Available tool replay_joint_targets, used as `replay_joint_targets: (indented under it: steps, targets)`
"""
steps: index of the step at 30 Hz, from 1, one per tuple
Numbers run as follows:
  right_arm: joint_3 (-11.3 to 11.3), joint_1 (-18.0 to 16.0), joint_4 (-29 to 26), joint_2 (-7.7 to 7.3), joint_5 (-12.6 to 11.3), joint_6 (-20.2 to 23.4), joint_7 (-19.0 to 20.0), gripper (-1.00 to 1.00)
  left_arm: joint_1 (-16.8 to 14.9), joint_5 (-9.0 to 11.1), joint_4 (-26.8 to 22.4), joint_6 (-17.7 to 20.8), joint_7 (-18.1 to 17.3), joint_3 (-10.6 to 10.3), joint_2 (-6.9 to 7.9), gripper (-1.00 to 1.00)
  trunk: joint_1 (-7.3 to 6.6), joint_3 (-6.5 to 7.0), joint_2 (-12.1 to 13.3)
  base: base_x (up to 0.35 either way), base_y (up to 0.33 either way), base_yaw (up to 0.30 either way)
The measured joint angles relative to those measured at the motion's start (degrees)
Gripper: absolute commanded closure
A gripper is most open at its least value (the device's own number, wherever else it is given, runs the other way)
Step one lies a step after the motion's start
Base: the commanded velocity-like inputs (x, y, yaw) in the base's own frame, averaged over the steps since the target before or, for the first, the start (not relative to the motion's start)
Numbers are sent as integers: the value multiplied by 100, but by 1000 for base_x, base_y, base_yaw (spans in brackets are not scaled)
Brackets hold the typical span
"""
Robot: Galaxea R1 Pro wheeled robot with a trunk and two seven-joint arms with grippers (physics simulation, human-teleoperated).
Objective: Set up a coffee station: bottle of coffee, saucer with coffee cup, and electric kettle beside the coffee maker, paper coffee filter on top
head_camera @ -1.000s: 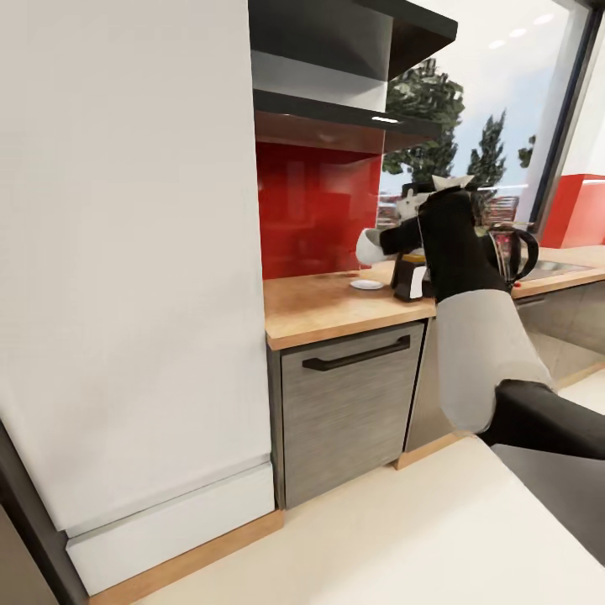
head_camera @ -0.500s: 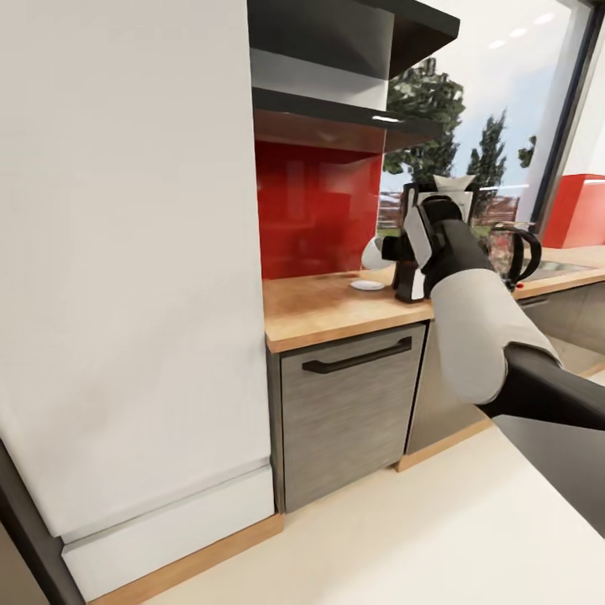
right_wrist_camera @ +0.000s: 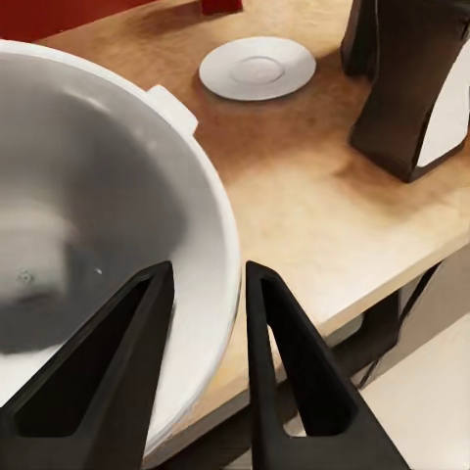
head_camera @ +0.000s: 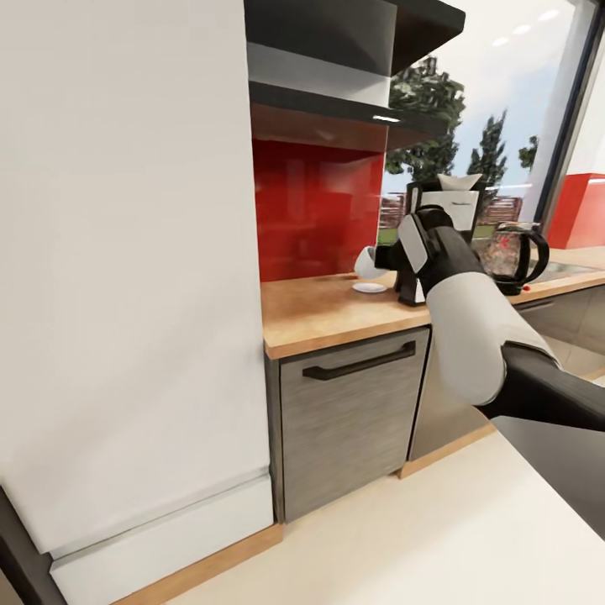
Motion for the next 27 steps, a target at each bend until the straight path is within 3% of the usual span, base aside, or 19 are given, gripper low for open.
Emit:
replay_joint_targets:
  steps: [3,4,7,8,10,13,15,19,27]
  targets:
    - [-3,5,139,10,-102,-2,-9,100,0,0,48,0,1,-1,-21,-100,-2,0,0,179,0,0]
    - [-6,7,242,14,-168,-5,-319,100,0,0,83,0,-1,0,-35,-100,0,0,0,97,0,0]
    - [-15,7,300,23,-435,-13,-734,100,0,1,142,0,-2,-3,-44,-100,0,0,0,47,0,0]
    - [-22,7,358,33,-782,-11,-1017,100,0,1,169,0,-2,-4,-47,-100,0,0,0,42,-8,0]
    - [-29,6,411,40,-1129,-11,-1360,100,0,1,184,-1,0,-6,-50,-100,0,0,0,114,-63,0]
    - [-30,7,455,43,-1463,-128,-1729,100,-1,1,199,-1,-2,-7,-55,-100,-1,0,0,183,-119,0]
    - [-27,11,488,45,-1809,-363,-2086,100,0,2,206,-1,-3,-7,-57,-100,-1,0,0,155,-106,0]
    - [-10,14,582,46,-2064,-518,-2302,100,0,1,219,-2,-2,-6,-67,-100,0,0,0,67,-42,0]
    - [-5,14,663,48,-2122,-562,-2356,100,0,1,257,-9,-3,-4,-100,-100,0,0,0,132,-73,0]
